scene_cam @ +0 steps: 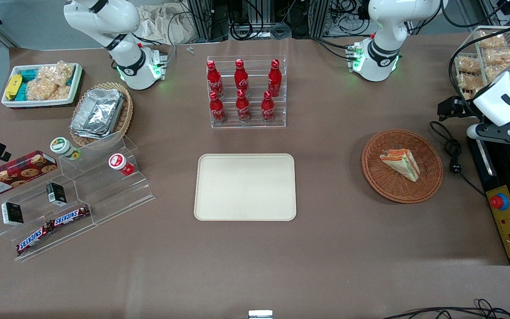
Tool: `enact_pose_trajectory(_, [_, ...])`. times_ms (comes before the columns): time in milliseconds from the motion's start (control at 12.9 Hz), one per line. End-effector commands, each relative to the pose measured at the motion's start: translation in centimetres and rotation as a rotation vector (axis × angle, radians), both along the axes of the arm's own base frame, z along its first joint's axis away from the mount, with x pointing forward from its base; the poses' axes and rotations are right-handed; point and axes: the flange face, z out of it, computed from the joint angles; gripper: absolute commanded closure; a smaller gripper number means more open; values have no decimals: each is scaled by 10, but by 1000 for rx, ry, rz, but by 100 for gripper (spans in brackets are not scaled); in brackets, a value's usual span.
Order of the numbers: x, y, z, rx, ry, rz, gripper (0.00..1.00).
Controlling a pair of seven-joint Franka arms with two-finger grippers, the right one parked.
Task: Place sandwich from basket to tray
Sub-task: 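Lower the open left gripper over the wrapped sandwich in the basket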
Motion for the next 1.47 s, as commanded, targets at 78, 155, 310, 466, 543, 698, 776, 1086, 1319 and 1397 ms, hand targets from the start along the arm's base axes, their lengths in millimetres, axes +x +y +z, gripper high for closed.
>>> enact_pose_trajectory(78, [3,0,0,5,21,12,0])
enact_pose_trajectory(155, [6,0,-1,-1,21,13,0])
enact_pose_trajectory(310, [6,1,-3,8,36,17,0])
enact_pose_trajectory(466, [8,-1,-17,47,60,244,0])
enact_pose_trajectory(543, [7,-2,-27,75,67,412,0])
enact_pose_trajectory(698, [7,-2,-44,80,49,471,0])
enact_pose_trajectory(776, [2,0,-55,78,26,501,0])
enact_pose_trajectory(1086, [-10,0,-121,87,-94,905,0])
enact_pose_trajectory(1319, [-18,5,-182,66,-145,1120,0])
enact_pose_trajectory(1397, [-16,7,-204,67,-140,1200,0])
